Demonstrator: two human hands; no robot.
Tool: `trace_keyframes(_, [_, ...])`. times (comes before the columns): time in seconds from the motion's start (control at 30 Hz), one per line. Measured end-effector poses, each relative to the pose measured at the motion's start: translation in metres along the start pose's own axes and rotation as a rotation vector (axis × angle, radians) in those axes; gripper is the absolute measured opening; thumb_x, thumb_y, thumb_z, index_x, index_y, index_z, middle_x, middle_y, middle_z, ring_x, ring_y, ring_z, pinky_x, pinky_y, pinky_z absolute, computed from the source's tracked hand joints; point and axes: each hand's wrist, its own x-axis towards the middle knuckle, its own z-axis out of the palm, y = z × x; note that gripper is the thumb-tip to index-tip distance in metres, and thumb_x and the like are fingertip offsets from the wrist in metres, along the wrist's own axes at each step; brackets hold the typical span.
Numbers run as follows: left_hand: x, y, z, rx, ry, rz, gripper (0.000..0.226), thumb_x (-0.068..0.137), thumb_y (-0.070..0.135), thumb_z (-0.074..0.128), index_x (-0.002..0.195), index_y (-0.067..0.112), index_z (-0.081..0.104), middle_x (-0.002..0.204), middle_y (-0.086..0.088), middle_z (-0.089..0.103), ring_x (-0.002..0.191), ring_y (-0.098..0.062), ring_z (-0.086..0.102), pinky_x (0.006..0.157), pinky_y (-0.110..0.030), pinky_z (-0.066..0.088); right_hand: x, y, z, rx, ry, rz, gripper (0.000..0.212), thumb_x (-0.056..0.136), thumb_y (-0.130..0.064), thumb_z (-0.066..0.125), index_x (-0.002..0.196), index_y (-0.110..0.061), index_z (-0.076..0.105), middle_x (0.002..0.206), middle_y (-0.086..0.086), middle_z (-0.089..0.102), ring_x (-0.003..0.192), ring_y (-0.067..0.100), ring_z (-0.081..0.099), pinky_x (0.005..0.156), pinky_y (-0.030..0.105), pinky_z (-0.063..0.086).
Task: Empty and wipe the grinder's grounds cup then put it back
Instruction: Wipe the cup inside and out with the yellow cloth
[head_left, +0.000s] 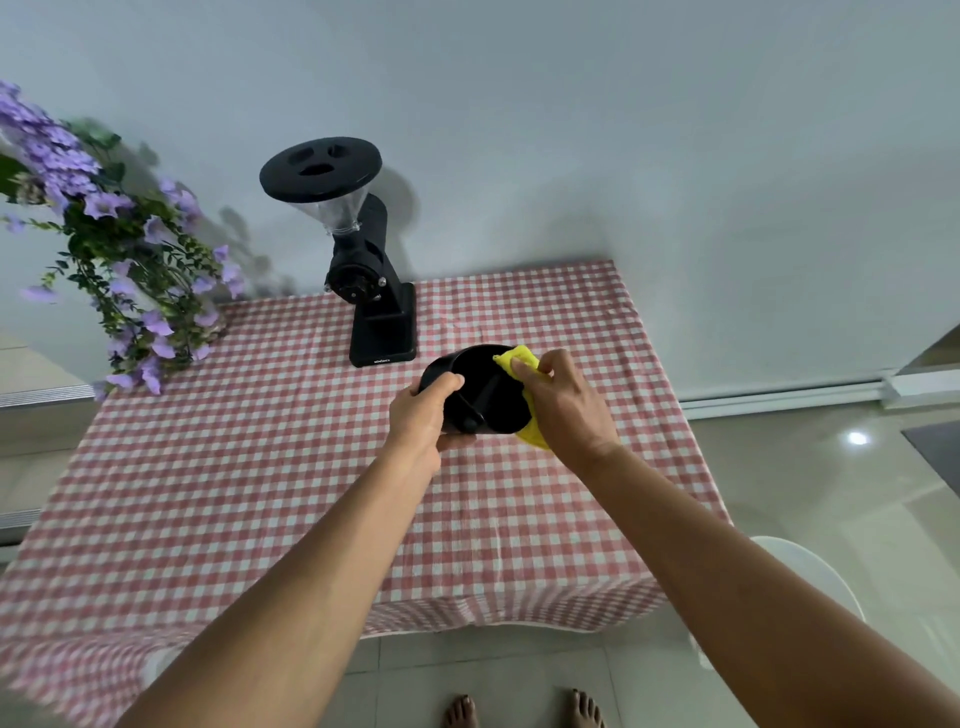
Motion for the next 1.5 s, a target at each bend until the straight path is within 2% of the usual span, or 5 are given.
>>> trace_keyframes(0.4, [0.001,-0.003,-0.002,-0.075,-0.006,0.113,0.048,0.084,0.018,0.076,0.127,0.004,0.058,0.117,-0.021,0.07,0.076,-0.027,0.073,0.059,-0.038,0.062,0.029,-0.015,-0.01,0.693,0.013,0.566,0.04,0.085,-0.001,0.044,0.105,-0.015,0.075,0.088,0.004,0.072,0.079,0.018,0.067,0.057,0.025,0.051])
trace_keyframes(0.6, [0.0,-0.002,-0.003,-0.082,-0.049,0.143,0.053,0.086,0.018,0.076,0.133,0.005,0.055,0.12,-0.022,0.069,0.085,-0.03,0.072,0.061,-0.037,0.061,0.028,-0.029,-0.012,0.557,-0.055,0.471,0.032,0.093,-0.006,0.048,0.12,-0.003,0.068,0.117,0.015,0.07,0.105,0.03,0.066,0.079,0.031,0.052])
trace_keyframes(1.0, [0.011,-0.003,-0.011,-0.104,0.012,0.172,0.054,0.081,0.021,0.079,0.126,0.001,0.058,0.109,-0.02,0.072,0.067,-0.024,0.074,0.055,-0.034,0.059,0.013,-0.04,-0.012,0.509,-0.29,0.193,0.033,0.091,-0.001,0.049,0.071,-0.02,0.066,0.08,0.004,0.058,0.079,0.028,0.06,0.059,0.027,0.043])
trace_keyframes(1.17, [0.009,-0.005,-0.015,-0.043,0.009,0.184,0.054,0.08,0.018,0.081,0.127,0.007,0.055,0.114,-0.017,0.07,0.088,-0.031,0.074,0.055,-0.035,0.06,0.018,-0.017,-0.018,0.365,-0.349,-0.004,0.031,0.094,-0.002,0.051,0.112,-0.017,0.072,0.105,0.002,0.061,0.087,0.017,0.058,0.073,0.022,0.045])
trace_keyframes(1.5, [0.006,-0.007,-0.007,-0.031,-0.075,0.126,0.05,0.082,0.018,0.079,0.127,0.008,0.058,0.114,-0.017,0.071,0.068,-0.019,0.076,0.055,-0.034,0.06,0.043,0.003,-0.02,0.611,-0.021,0.349,0.04,0.093,-0.014,0.059,0.131,-0.027,0.062,0.12,0.0,0.07,0.114,0.019,0.06,0.092,0.023,0.043])
